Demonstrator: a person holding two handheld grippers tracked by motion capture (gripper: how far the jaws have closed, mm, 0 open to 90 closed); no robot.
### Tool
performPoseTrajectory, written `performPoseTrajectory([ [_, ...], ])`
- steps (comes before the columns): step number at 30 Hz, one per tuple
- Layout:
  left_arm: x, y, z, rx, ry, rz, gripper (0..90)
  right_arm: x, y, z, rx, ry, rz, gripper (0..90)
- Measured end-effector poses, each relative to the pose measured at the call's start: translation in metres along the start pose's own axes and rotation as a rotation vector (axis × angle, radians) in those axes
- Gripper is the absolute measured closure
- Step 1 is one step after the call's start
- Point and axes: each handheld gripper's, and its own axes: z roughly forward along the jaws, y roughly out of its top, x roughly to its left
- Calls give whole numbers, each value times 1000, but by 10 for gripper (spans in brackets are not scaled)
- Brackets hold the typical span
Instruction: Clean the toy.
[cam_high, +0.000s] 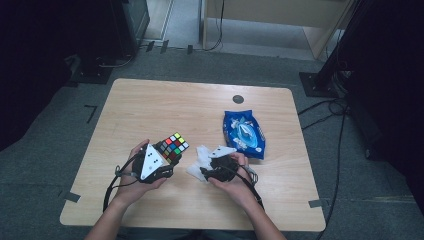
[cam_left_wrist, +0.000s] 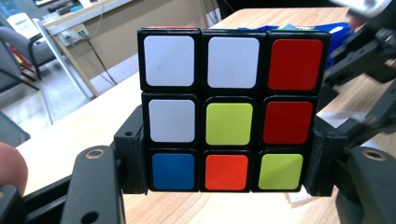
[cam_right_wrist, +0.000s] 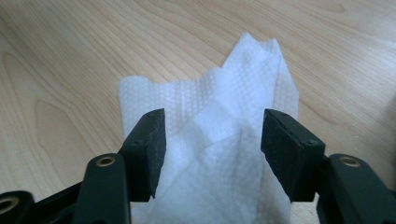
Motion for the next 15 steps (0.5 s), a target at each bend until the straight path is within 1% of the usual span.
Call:
performPoseTrajectory([
  [2,0,0,0,-5,-14,-6,342,-2,-2,3,23,-10,8,471],
  [3,0,1,0,-8,-20,-11,342,-4,-4,4,25,-8,15,487],
  [5,0,1,-1,-11,-31,-19,342,-7,-6,4,7,-5,26,548],
  [7,0,1,0,-14,-37,-33,342,-10,-6,3,1,-11,39,621],
  [8,1,1,0,-9,-40,-39,342,-10,-7,3,-2,-17,40,652],
  [10,2,1,1,-4,-53,-54,342,-10,-8,3,-14,-41,20,710],
  [11,1,0,1,-6,-61,-57,341,-9,-9,3,-16,-47,19,756],
  [12,1,0,1,-8,-64,-57,342,-8,-9,3,-18,-42,17,816],
  [13,0,0,2,-6,-60,-51,342,-7,-9,2,-15,-41,22,860],
  [15,-1,1,2,-3,-55,-46,342,-6,-8,2,-13,-44,18,884],
])
